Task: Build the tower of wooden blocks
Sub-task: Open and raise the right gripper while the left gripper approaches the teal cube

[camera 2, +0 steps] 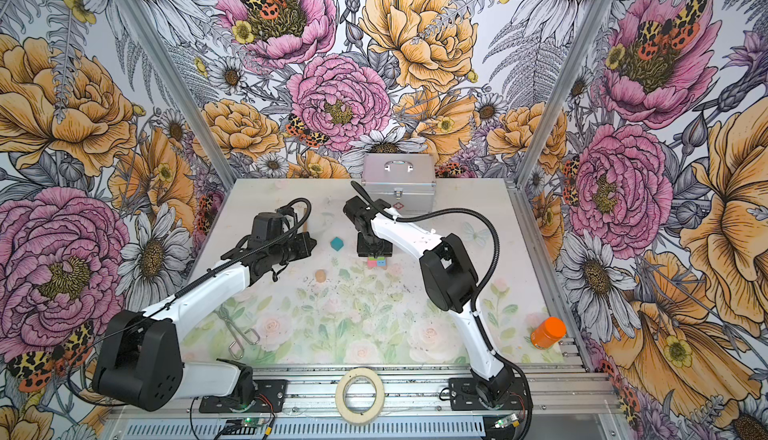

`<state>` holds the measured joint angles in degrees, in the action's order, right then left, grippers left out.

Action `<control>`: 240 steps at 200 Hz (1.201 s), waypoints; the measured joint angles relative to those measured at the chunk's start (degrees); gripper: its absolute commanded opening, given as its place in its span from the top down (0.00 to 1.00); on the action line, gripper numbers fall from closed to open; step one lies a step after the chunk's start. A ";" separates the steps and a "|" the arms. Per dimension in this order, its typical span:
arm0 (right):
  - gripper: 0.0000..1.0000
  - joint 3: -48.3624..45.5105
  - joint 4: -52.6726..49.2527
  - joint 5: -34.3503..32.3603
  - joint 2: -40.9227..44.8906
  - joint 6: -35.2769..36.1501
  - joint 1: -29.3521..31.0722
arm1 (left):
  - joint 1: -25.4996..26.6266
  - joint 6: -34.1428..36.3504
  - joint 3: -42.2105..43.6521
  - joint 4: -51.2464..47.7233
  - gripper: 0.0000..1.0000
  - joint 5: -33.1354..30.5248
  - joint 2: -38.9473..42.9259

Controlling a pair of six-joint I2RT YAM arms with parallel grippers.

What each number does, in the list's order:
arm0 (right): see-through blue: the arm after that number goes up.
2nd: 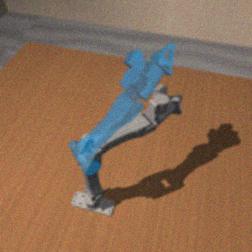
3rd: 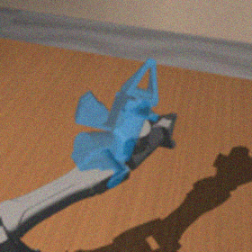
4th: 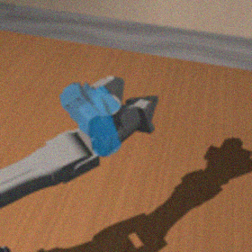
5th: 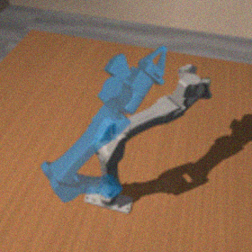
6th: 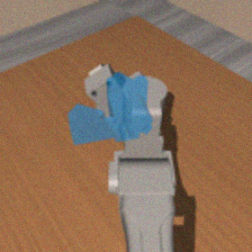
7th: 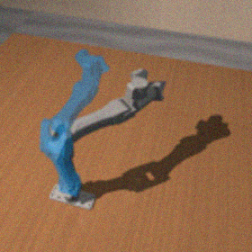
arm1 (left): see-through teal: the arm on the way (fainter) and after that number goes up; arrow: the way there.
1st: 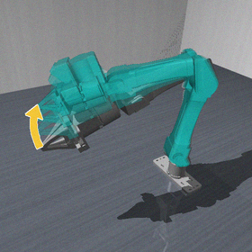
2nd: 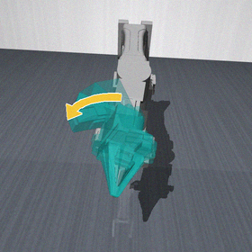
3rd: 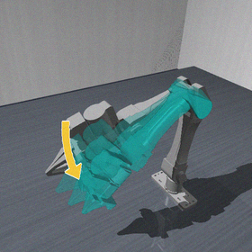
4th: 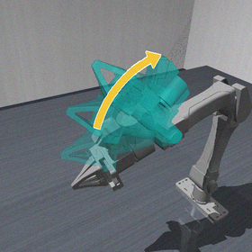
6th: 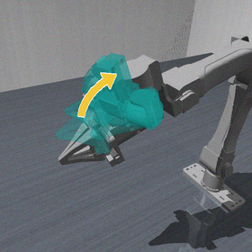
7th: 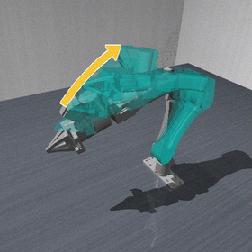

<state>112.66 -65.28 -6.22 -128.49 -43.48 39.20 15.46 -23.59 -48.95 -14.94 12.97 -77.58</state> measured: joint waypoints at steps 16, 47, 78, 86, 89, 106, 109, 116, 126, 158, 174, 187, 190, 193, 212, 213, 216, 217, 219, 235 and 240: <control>0.34 0.00 0.00 0.00 0.00 0.09 0.00 | 0.00 0.00 0.00 0.00 1.00 0.00 0.00; 0.28 0.04 0.00 -0.02 0.00 0.44 0.00 | 0.00 0.00 0.00 0.00 1.00 0.00 0.00; 0.25 0.13 0.00 -0.04 0.00 0.48 0.00 | 0.00 0.00 0.00 0.00 1.00 0.00 0.00; 0.25 0.22 -0.02 -0.07 0.00 0.50 0.00 | 0.00 0.00 0.00 0.00 1.00 -0.02 0.00; 0.24 0.28 -0.02 -0.07 0.00 0.50 0.00 | -0.02 0.00 0.00 -0.02 1.00 0.00 0.00; 0.24 0.55 0.02 -0.26 0.17 0.68 0.00 | -0.02 0.00 0.00 -0.02 1.00 0.00 0.00; 0.23 0.55 0.00 -0.35 0.28 0.72 0.00 | -0.02 0.00 0.00 -0.02 1.00 0.00 0.00; 0.23 0.55 -0.02 -0.59 0.55 0.87 0.00 | -0.02 0.00 0.00 -0.07 1.00 -0.02 0.00; 0.23 0.55 -0.02 -0.87 1.01 0.96 0.00 | -0.02 0.00 0.00 -0.09 1.00 -0.02 0.00; 0.22 0.15 0.07 -2.05 4.04 1.16 -0.24 | 0.00 0.02 0.00 -0.68 0.99 -0.33 0.00; 0.22 -0.90 0.00 -3.04 6.80 1.53 -0.61 | 0.00 0.04 0.00 -1.44 0.92 -1.09 -0.02; 0.21 -1.88 0.15 -3.69 9.09 1.84 -1.11 | 0.00 0.07 -0.07 -2.21 0.82 -1.68 -0.17; 0.21 -2.25 0.33 -3.89 9.81 1.97 -1.31 | 0.02 0.11 -0.15 -2.47 0.80 -1.86 -0.28; 0.21 -2.62 0.44 -4.07 10.51 2.01 -1.44 | 0.02 0.07 -0.24 -2.69 0.78 -1.97 -0.37; 0.21 -5.75 1.73 -4.79 14.51 2.58 -2.56 | 0.31 -0.02 -1.42 -4.07 0.62 -2.78 -1.55; 0.21 -6.03 1.79 -4.83 14.82 2.60 -2.62 | 0.35 0.22 -1.55 -4.20 0.60 -2.84 -1.68; 0.21 -6.71 2.12 -4.94 15.47 2.60 -2.84 | 0.48 0.52 -1.81 -4.44 0.58 -2.99 -1.92; 0.21 -6.88 2.21 -4.94 15.63 2.62 -2.89 | 0.50 0.33 -1.88 -4.46 0.56 -3.04 -1.97; 0.21 -7.41 2.43 -4.96 16.11 2.62 -2.99 | 0.55 0.09 -2.10 -4.61 0.53 -3.19 -2.12; 0.21 -11.91 4.28 -5.18 19.71 2.60 -4.20 | 1.51 0.85 -4.15 -6.01 0.37 -4.24 -3.72; 0.21 -13.35 4.98 -5.16 20.70 2.60 -4.55 | 1.92 0.35 -4.96 -6.51 0.32 -4.66 -4.24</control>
<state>99.31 -60.29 -11.38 -107.79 -40.88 34.65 17.39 -23.24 -53.91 -21.45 8.32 -81.82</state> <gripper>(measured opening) 0.793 0.569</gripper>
